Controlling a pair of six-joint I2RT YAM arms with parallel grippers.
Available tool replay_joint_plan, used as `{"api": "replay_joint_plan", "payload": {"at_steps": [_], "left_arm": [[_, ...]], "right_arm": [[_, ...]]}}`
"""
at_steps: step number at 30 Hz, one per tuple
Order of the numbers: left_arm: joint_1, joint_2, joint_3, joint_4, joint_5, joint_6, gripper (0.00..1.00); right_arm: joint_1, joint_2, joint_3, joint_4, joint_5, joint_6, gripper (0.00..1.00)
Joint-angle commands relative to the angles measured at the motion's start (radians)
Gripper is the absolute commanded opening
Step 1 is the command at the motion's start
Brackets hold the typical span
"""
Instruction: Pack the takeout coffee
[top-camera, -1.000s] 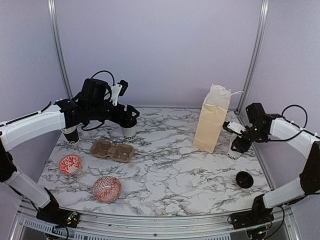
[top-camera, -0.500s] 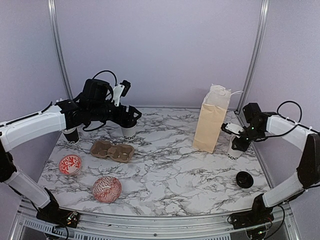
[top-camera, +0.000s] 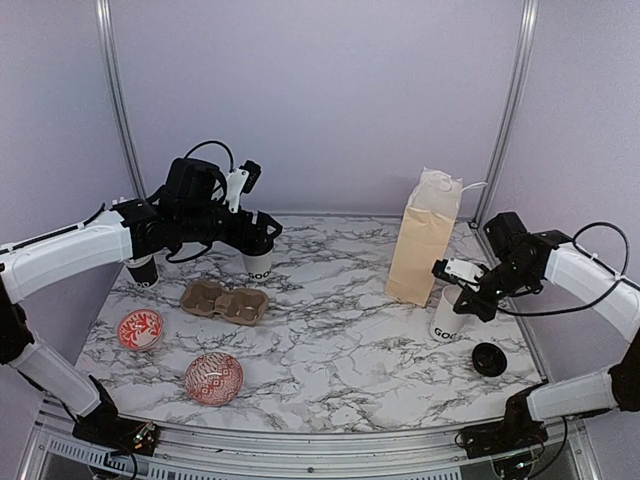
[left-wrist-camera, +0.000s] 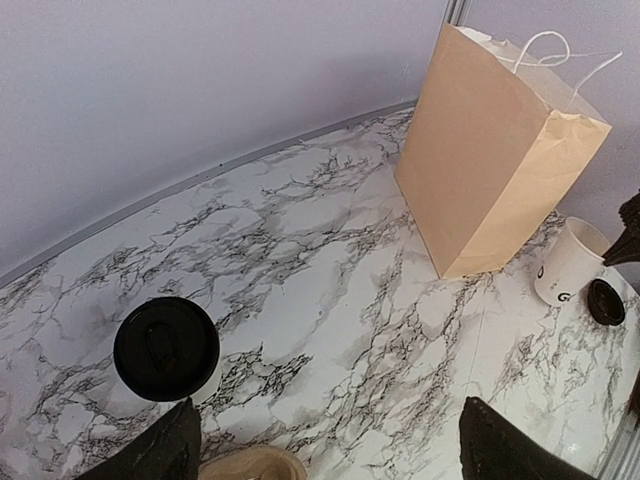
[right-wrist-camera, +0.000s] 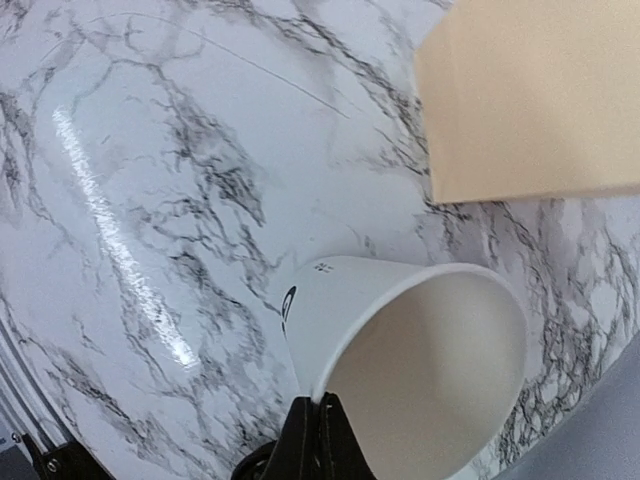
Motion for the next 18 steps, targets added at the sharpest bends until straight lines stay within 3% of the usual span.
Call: {"api": "replay_joint_plan", "payload": {"at_steps": [1,8,18], "left_arm": [[-0.002,0.018,0.014,0.003,-0.035,0.016,0.9],[-0.003,0.016,0.02,-0.006,-0.038,0.015,0.89],[-0.002,0.032,0.019,-0.01,-0.06,0.028,0.89]], "right_arm": [[0.181,-0.01,-0.037,-0.068,-0.035,-0.026,0.03],[0.353,0.092,0.08,-0.084,-0.087,-0.056,0.02],[0.68,0.358,0.318,-0.128,-0.094,-0.064,0.0]]}}
